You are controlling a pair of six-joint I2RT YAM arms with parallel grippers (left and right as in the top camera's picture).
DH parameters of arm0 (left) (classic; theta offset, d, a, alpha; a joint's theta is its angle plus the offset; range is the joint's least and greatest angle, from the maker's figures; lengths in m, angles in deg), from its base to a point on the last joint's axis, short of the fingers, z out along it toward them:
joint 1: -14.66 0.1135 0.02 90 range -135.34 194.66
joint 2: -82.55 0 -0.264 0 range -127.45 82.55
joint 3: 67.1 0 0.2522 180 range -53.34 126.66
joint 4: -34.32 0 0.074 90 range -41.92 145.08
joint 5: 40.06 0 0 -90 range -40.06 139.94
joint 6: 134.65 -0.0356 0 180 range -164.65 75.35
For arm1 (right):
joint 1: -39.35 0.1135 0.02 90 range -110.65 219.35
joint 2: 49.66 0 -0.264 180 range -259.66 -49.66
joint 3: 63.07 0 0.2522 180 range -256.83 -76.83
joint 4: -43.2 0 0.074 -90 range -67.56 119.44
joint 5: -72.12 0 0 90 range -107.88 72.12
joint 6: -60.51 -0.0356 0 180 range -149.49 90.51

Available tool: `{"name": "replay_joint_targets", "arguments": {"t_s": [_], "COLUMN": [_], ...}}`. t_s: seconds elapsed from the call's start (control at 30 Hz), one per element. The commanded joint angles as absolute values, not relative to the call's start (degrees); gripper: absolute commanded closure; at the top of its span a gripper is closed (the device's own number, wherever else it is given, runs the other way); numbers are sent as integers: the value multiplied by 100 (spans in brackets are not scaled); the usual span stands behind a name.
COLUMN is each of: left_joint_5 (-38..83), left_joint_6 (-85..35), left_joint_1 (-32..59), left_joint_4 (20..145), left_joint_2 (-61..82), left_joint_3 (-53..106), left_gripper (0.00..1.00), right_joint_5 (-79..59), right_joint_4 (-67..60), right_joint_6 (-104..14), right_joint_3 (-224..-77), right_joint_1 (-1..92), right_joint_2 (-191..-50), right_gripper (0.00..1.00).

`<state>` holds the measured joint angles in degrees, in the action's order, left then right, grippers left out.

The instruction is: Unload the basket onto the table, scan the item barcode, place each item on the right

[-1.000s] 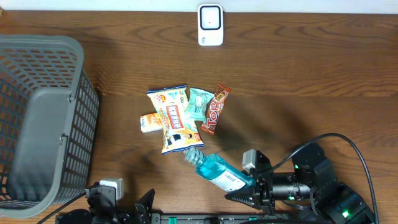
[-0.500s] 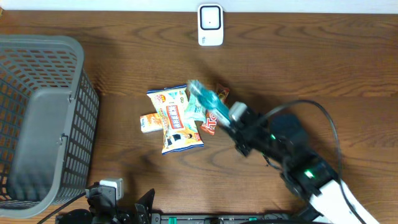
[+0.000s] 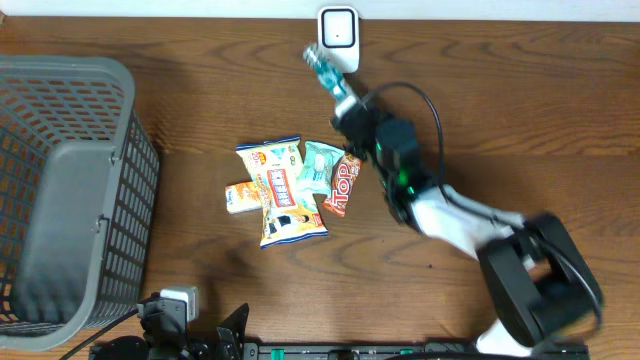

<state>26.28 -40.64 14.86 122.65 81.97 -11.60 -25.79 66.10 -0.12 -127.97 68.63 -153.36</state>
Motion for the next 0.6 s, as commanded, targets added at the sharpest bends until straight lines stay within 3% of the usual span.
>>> {"name": "replay_joint_targets", "arguments": {"t_s": [0.0, 0.3, 0.57], "left_joint_5": [2619, 2619, 2619], "left_joint_6": [-4160, -4162, -4162], "left_joint_1": [1462, 1462, 1462], "left_joint_4": [12267, 12267, 12267], "left_joint_2": [8239, 8239, 8239], "left_joint_3": [-1134, -1134, -1134], "left_gripper": [2, 2, 2], "right_joint_5": [-2959, -3840, -4185], "right_joint_4": [6779, 6431, 6413], "right_joint_6": [543, 1625, 2198], "right_joint_3": [-13907, -16077, -16696], "right_joint_1": [6668, 6458, 6458], "right_joint_2": [-15872, -17498, -18009], "right_gripper": [99, 99, 99]}}
